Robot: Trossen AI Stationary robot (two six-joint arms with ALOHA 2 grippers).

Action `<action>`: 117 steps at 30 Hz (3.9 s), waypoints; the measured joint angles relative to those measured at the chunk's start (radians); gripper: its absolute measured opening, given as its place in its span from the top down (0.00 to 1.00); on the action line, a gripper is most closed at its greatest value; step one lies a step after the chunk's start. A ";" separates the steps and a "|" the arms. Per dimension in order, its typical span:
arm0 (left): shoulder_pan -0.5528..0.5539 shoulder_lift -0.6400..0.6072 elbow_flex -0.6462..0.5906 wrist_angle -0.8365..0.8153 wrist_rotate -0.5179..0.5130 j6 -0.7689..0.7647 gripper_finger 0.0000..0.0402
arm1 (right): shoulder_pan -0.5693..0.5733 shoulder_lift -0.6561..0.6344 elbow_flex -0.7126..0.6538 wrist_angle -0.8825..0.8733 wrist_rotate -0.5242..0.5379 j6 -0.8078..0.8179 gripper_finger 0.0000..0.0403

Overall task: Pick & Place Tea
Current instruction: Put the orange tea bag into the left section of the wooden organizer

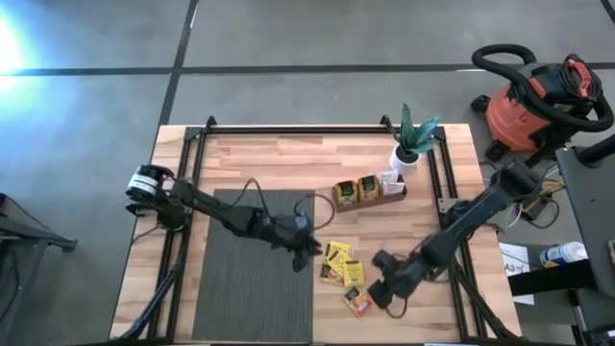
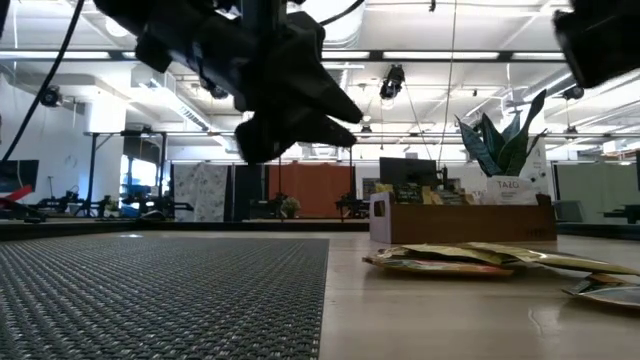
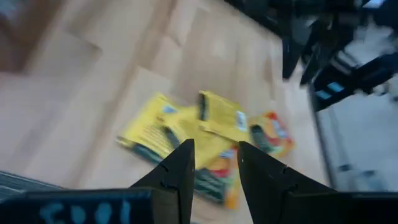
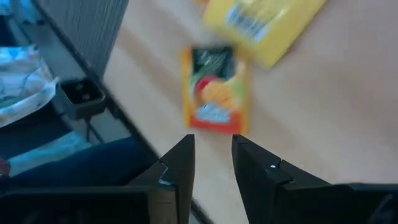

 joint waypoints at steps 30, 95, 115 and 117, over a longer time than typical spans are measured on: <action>-0.194 0.511 0.575 -0.281 0.008 -0.219 0.71 | 0.171 0.391 0.344 -0.238 0.224 0.235 0.74; -0.109 0.554 0.544 -0.054 0.076 -0.487 0.71 | 0.144 0.434 0.289 -0.186 0.233 0.154 0.87; -0.111 0.554 0.550 -0.052 0.117 -0.454 0.93 | 0.132 0.435 0.287 -0.156 0.314 0.192 0.87; -0.111 0.554 0.550 -0.053 0.103 -0.447 0.98 | 0.132 0.435 0.287 -0.153 0.316 0.192 0.87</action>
